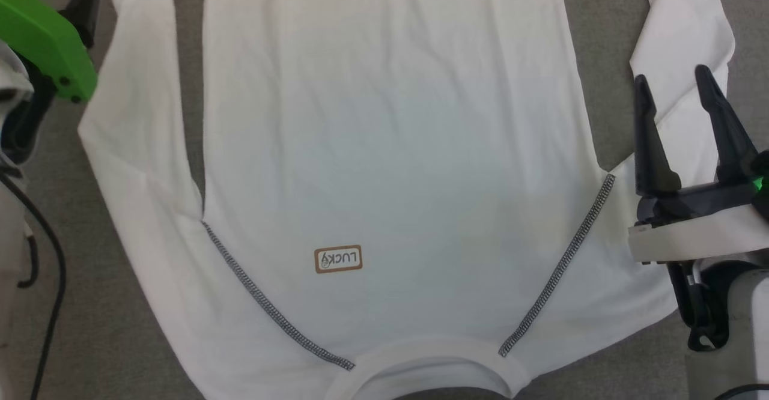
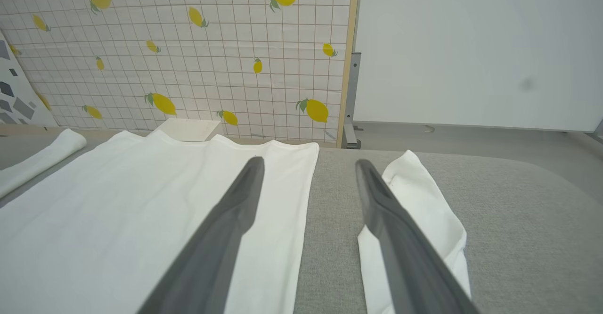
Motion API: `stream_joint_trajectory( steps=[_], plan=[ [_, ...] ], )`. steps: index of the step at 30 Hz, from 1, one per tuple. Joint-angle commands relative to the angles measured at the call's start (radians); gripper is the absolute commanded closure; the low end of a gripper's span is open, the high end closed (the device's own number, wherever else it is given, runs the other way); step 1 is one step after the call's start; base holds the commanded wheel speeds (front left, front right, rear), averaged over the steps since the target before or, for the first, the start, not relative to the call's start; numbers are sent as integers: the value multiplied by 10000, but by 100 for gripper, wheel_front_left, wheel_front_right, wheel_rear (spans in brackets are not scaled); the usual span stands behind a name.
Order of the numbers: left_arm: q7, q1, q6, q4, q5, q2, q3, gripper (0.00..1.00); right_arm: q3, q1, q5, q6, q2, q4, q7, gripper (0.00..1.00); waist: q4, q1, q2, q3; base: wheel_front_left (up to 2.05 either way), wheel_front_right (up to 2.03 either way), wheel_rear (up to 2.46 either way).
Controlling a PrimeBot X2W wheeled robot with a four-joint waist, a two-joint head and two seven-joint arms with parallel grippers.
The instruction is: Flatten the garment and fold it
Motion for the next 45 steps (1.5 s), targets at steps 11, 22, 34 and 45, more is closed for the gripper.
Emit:
stream_joint_trajectory(
  steps=[11,22,34,45],
  plan=[
    [2739,-1474,733,720,-553,788,275,0,559,-523,104,-17,218,-87,-243,0,-1502,-3,0,1780,0,0,0],
    [3821,-1598,1951,334,-116,1216,327,0,650,-560,198,-17,367,-39,-440,0,-1734,-3,0,2138,0,0,0],
    [3395,-1363,1849,-60,-44,1301,188,100,513,-479,199,-17,422,198,-437,0,-1397,-3,0,1541,0,0,0],
    [2348,-190,1273,-1545,-67,1123,-261,100,-21,293,7,-17,428,205,-28,0,-358,-3,0,-700,0,0,0]
  ],
)
